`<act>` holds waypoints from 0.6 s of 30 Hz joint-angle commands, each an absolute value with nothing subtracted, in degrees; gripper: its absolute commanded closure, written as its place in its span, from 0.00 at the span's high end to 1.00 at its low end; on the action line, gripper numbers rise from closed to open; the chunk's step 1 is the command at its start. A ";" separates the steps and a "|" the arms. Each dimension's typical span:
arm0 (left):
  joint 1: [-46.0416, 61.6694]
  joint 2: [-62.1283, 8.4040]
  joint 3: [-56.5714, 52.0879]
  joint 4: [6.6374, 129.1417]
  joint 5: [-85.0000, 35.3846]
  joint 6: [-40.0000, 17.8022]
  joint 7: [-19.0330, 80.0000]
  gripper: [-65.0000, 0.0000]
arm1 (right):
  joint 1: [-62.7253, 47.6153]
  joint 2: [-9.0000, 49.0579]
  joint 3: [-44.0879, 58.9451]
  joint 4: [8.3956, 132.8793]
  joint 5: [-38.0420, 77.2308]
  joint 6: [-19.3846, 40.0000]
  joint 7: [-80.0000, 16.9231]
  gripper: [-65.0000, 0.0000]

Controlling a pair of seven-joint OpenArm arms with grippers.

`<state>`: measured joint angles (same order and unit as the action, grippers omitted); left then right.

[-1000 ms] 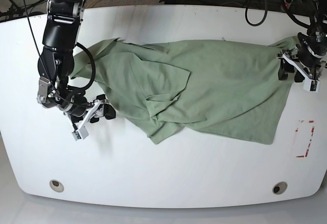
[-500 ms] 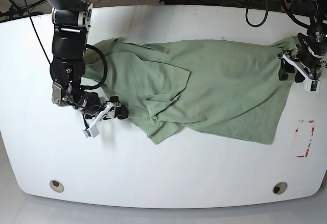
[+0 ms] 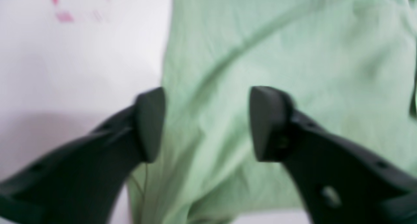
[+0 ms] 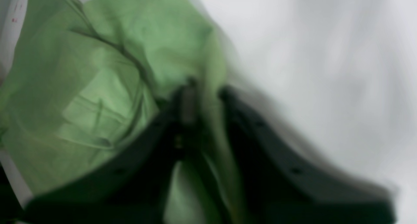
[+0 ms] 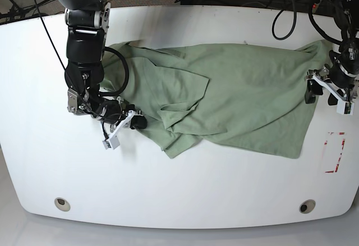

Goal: Fold the T-shirt properly
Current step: 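Release and regrasp the shirt edge with the right gripper, then release and regrasp the shirt edge with the left gripper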

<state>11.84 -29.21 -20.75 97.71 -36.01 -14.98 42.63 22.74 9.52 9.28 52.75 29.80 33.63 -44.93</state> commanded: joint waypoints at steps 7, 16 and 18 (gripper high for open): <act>0.75 -30.37 -18.24 85.67 -36.26 -7.16 42.15 0.89 | 24.48 10.07 9.27 53.85 30.73 34.24 -43.65 0.00; -15.69 -29.49 -10.15 63.34 -26.86 -7.43 38.90 0.90 | 24.48 10.07 9.27 53.85 30.73 34.24 -43.56 0.00; -17.63 -28.97 -8.57 59.56 -26.33 -7.43 36.35 0.90 | 24.48 10.07 9.27 53.85 30.73 34.24 -43.56 0.00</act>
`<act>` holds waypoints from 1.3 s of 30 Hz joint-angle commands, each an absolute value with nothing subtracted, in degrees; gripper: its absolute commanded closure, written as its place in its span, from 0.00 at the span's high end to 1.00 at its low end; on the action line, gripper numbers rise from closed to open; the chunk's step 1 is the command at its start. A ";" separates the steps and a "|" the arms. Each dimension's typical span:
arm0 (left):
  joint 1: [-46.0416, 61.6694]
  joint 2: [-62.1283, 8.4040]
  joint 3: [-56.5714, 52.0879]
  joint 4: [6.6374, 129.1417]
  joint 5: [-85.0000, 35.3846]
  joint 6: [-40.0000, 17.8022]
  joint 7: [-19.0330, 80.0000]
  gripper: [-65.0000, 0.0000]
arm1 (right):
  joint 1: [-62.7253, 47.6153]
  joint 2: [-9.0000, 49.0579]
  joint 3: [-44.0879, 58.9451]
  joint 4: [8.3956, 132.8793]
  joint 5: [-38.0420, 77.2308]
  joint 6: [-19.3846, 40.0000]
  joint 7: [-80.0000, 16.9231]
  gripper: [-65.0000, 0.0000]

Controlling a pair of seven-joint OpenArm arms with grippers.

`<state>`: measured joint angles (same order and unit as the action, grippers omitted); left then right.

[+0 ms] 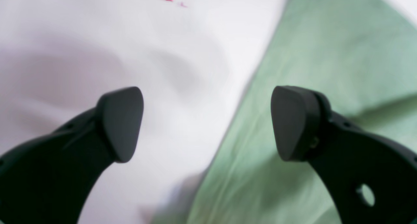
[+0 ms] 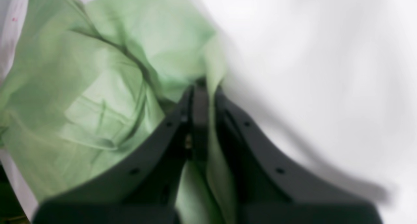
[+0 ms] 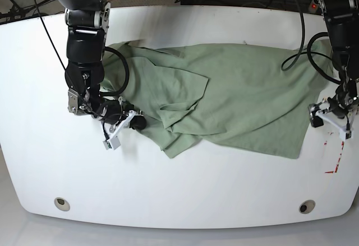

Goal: Fold the T-shirt properly
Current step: 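Release and regrasp the shirt edge with the left gripper, then lift the shirt with both grippers, swing it, and lay it flat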

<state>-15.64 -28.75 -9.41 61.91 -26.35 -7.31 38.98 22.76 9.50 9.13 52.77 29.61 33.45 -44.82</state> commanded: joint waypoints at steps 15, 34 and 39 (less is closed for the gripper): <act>-25.80 -24.66 -0.66 43.38 -26.59 -16.13 30.73 0.89 | 24.48 9.98 9.45 53.93 31.08 34.24 -43.47 0.00; -25.98 -20.97 -0.84 43.21 -26.51 -25.89 34.68 0.13 | 24.48 10.15 9.45 53.93 30.90 34.24 -43.47 0.00; -25.89 -20.97 -0.84 43.47 -26.51 -25.89 34.68 0.00 | 24.48 10.15 9.45 54.02 30.90 34.24 -43.47 0.00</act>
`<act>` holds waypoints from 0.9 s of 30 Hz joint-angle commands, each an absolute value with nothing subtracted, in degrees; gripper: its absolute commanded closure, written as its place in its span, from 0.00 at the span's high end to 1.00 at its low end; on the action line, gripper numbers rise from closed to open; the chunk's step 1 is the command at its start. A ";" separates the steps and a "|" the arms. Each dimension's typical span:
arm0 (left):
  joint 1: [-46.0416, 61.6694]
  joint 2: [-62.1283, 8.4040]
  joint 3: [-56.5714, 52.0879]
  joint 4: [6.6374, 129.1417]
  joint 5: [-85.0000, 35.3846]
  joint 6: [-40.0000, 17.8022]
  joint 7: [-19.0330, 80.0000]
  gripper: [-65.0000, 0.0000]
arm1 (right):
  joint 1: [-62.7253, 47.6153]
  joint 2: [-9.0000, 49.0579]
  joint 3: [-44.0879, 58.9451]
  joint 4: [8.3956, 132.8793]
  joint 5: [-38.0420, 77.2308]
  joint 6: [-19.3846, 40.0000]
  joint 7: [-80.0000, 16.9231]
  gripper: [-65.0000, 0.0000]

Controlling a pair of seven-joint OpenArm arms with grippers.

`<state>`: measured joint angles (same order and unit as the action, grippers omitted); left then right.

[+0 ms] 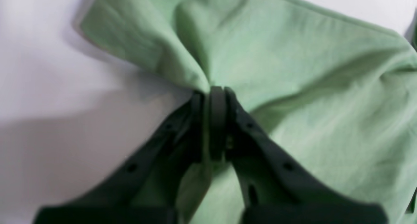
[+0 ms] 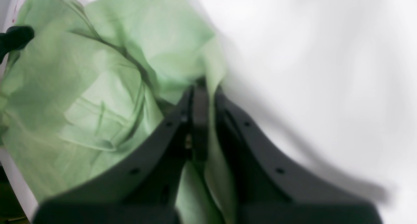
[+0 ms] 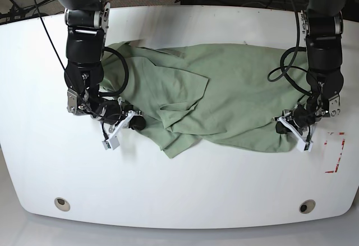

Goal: Fold the T-shirt properly
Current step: 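Lift the shirt with both grippers, swing it, and lay it flat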

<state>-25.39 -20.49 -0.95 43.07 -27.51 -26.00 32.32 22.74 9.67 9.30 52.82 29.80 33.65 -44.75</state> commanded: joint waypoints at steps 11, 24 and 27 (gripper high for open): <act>-20.44 -21.14 -8.75 63.34 -26.15 -25.80 42.42 0.00 | 22.02 12.53 9.45 69.32 30.99 33.80 -43.82 0.00; -20.18 -21.14 -16.22 86.73 -26.15 -25.71 54.37 0.00 | 31.16 18.77 9.36 71.16 31.25 34.33 -45.32 0.00; -20.62 -21.23 -16.31 92.35 -26.15 -25.71 55.78 0.00 | 34.95 19.65 9.36 71.16 31.16 34.33 -47.16 0.00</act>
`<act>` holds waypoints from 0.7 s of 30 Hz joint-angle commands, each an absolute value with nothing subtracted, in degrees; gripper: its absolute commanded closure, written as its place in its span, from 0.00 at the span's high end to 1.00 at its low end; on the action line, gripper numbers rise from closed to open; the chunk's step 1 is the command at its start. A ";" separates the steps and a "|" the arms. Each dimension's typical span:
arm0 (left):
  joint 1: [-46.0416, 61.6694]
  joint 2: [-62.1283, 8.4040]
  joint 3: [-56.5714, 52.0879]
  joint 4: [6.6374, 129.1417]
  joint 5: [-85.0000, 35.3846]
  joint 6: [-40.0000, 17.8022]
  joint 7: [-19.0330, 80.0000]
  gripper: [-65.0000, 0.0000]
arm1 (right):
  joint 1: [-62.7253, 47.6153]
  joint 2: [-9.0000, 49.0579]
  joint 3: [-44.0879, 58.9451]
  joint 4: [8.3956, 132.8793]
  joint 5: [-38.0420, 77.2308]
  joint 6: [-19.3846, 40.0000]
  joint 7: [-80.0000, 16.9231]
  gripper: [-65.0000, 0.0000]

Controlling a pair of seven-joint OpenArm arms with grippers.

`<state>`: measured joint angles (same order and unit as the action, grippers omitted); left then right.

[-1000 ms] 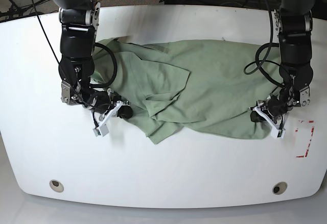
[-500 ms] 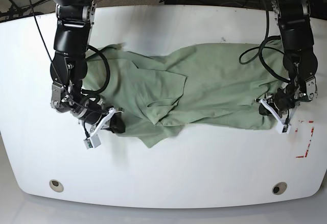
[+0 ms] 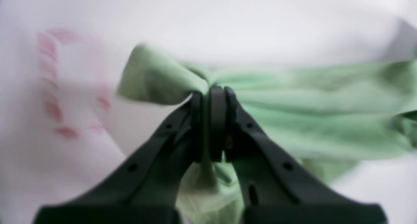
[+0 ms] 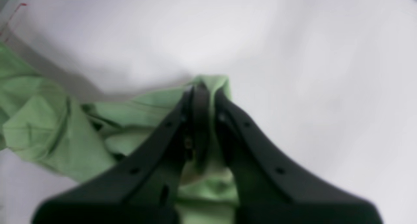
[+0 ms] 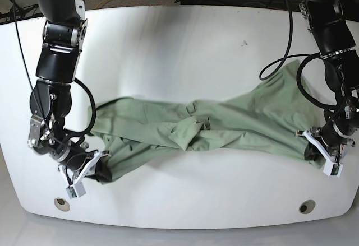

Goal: Fold the T-shirt properly
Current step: 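Lift the shirt with both grippers, swing it, and lay it flat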

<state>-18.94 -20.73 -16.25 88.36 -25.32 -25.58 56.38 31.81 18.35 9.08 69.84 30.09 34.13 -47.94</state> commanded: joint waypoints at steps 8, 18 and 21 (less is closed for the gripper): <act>-25.19 -22.99 -16.75 103.52 -26.15 -25.71 58.59 0.00 | 46.81 22.02 9.19 70.81 30.81 34.33 -49.98 0.00; -34.51 -28.26 -18.77 103.87 -26.07 -25.71 59.03 0.00 | 60.70 26.68 1.10 70.81 30.81 34.33 -50.24 0.00; -35.38 -30.02 -19.03 102.46 -26.07 -25.80 58.95 0.00 | 62.37 27.91 0.92 70.73 30.81 34.33 -50.24 0.00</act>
<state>-34.04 -28.45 -18.83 102.74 -25.67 -25.98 60.40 59.88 26.41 0.67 69.95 30.37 34.54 -51.51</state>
